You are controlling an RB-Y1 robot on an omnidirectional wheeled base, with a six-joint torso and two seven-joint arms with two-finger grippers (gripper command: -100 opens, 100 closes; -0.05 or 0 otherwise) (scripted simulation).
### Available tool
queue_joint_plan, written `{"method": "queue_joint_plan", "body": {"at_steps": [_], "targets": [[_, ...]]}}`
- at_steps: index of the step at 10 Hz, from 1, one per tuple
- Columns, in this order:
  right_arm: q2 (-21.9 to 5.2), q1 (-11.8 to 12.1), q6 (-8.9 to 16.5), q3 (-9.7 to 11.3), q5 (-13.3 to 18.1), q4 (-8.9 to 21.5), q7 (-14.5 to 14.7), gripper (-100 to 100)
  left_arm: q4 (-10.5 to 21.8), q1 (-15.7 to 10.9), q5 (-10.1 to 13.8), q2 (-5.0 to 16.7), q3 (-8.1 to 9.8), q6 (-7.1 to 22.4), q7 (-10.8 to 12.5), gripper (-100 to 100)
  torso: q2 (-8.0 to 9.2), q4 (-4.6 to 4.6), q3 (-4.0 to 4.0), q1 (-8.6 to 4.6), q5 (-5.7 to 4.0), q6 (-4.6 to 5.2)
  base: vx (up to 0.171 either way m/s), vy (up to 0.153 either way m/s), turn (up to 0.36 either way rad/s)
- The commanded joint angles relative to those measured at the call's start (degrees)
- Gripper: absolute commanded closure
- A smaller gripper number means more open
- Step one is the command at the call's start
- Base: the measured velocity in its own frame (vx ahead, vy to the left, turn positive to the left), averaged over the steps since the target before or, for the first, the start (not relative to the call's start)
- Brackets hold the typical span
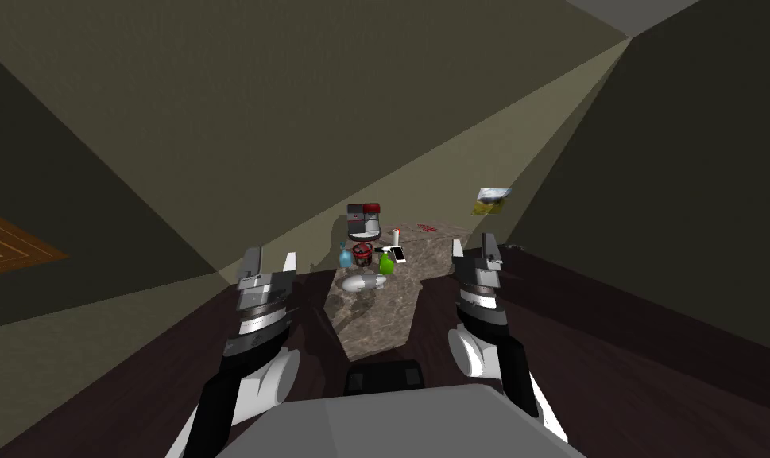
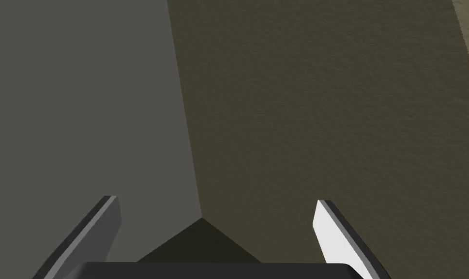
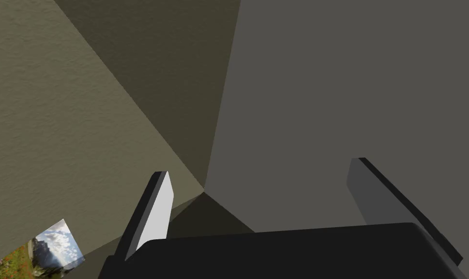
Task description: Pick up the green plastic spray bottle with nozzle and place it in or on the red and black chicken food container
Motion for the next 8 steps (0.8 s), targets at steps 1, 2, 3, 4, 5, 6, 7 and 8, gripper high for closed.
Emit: {"method": "queue_joint_plan", "body": {"at_steps": [1, 2, 3, 4, 5, 6, 7, 8], "targets": [[-2.1, 0.7, 0.2, -0.1, -0.3, 0.0, -0.6, -100, 0.0, 0.0, 0.0, 0.0, 0.0, 0.0, 0.0, 0, 0.0, 0.0, 0.0, 0.0, 0.0, 0.0, 0.013, -0.013, 0.069], [-3.7, 1.3, 0.3, -0.2, -0.6, 0.0, -1.2, -100, 0.0, 0.0, 0.0, 0.0, 0.0, 0.0, 0.0, 0, -0.03, -0.01, -0.02, -0.06, -0.01, -0.01, 0.024, -0.035, 0.11], [-5.4, 2.2, 0.6, -0.3, -1.0, 0.0, -2.1, -100, 0.0, 0.0, 0.0, 0.0, 0.0, 0.0, 0.0, 0, -0.07, -0.02, -0.04, -0.14, -0.03, -0.01, 0.035, -0.048, 0.127], [-7.2, 3.1, 0.8, -0.4, -1.5, 0.1, -3.1, -100, 0.0, 0.0, 0.0, 0.0, 0.0, 0.0, 0.0, 0, -0.11, -0.02, -0.06, -0.2, -0.04, -0.01, 0.028, -0.055, 0.137], [-9.0, 4.2, 1.2, -0.6, -2.1, 0.2, -4.3, -100, 0.0, 0.0, 0.0, 0.0, 0.0, 0.0, 0.0, 0, -0.1, -0.03, -0.06, -0.23, -0.05, -0.01, 0.012, -0.067, 0.194], [-10.6, 5.5, 1.6, -0.8, -2.8, 0.2, -5.7, -100, 0.0, 0.0, 0.0, 0.0, 0.0, 0.0, 0.0, 0, -0.06, -0.02, -0.04, -0.28, -0.06, -0.01, -0.003, -0.076, 0.222], [-11.3, 5.5, 1.6, -0.8, -2.8, 0.2, -5.7, -100, 0.0, 0.0, 0.0, 0.0, 0.0, 0.0, 0.0, 0, -0.01, 0.0, -0.01, -0.32, -0.07, -0.01, -0.006, -0.054, 0.077], [-13.5, 6.8, 2.0, -1.0, -3.7, 0.3, -7.3, -100, 0.0, 0.0, 0.0, 0.0, 0.01, 0.0, 0.0, 0, 0.01, 0.0, 0.0, -0.24, -0.06, 0.01, -0.008, -0.045, 0.187]]}}
